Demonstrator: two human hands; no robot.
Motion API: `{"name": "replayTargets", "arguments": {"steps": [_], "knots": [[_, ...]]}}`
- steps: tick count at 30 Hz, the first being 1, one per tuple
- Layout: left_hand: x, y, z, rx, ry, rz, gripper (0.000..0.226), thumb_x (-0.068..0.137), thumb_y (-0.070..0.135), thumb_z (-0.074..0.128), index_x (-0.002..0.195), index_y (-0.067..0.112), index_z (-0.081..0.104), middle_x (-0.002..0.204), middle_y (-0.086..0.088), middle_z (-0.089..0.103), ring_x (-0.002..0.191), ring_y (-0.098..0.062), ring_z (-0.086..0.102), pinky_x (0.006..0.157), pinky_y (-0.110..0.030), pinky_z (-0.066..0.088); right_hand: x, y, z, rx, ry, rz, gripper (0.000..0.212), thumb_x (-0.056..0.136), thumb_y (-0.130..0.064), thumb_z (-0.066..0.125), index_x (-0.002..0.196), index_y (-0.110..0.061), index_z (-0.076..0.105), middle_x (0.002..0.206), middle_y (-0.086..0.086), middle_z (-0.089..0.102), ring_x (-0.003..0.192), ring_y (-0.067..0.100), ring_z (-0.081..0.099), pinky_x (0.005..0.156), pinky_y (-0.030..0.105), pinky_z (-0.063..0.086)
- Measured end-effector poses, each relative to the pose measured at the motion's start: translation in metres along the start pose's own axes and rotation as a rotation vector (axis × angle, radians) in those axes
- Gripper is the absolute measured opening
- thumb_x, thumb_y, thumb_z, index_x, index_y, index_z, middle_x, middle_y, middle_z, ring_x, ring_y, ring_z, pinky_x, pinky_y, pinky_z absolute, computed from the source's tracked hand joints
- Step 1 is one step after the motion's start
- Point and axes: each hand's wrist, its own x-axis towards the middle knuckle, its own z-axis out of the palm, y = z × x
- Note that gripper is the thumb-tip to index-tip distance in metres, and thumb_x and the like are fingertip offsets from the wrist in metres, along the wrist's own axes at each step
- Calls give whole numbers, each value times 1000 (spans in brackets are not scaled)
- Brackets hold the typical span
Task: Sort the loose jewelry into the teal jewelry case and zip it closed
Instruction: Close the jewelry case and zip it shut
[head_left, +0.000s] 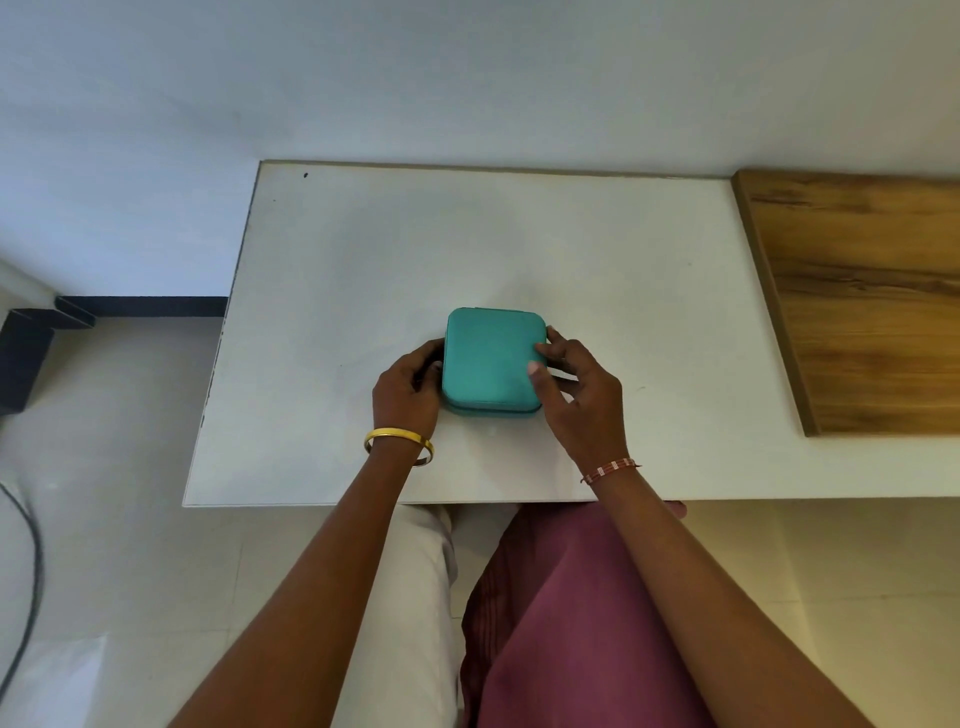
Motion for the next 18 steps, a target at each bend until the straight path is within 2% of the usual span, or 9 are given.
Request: {"name": "replayTargets", "arguments": {"steps": [1,3,5,8,10,12,14,16,18], "knots": [[0,0,0,4,3,-1,32,90,2,46,119,9,58,120,-9,62,104,-11,54,91,-14,37,0,-2,3,1,0,15,30,78,-23,64,102,-5,58,122,-2,57,94,7,60,71,9,50],[-1,1,1,12,1,1,32,90,2,46,120,9,58,120,-9,62,108,-16,56,93,-19,38,-2,-4,8,8,11,47,35,76,-22,73,101,-8,53,124,0,55,93,10,58,68,7,49],[-1,1,2,22,-1,5,33,90,2,46,120,8,57,120,-10,62,109,-17,56,93,-19,38,-4,-4,12,50,41,87,38,76,-15,74,105,-10,50,124,1,55,93,8,57,67,6,48],[2,3,-1,6,-16,-8,33,90,1,46,120,8,57,120,-11,62,100,-10,53,88,-15,39,-7,-4,14,145,67,133,46,77,-10,72,115,-14,47,117,-9,52,96,2,54,72,7,48],[10,4,-3,-34,-33,-32,35,91,-2,43,122,9,55,118,-12,62,96,-12,55,83,-14,42,-6,-3,14,161,52,137,49,77,-9,71,120,-16,46,114,-14,51,98,-1,54,75,8,48],[21,7,-4,-58,-50,-55,41,90,-5,39,126,12,51,119,-14,61,93,-19,57,82,-22,49,-6,-2,14,164,44,136,49,78,-8,70,120,-17,47,115,-10,51,98,1,54,76,11,49],[32,12,-2,-2,-93,-27,47,88,-9,35,128,12,48,126,-12,56,104,-27,57,93,-32,48,-5,0,14,167,43,130,48,78,-8,71,119,-16,48,116,-9,51,97,0,55,76,12,50],[41,17,2,95,-141,23,52,83,-14,33,125,10,52,128,-12,56,117,-26,52,103,-34,41,-5,0,13,170,46,130,48,77,-9,71,118,-17,48,114,-12,51,96,-2,55,74,11,50],[47,22,5,135,-185,37,54,79,-18,32,118,8,59,122,-13,60,116,-26,54,101,-33,42,-5,1,13,184,53,130,47,76,-10,72,115,-20,48,113,-12,53,94,1,57,73,11,50]]}}
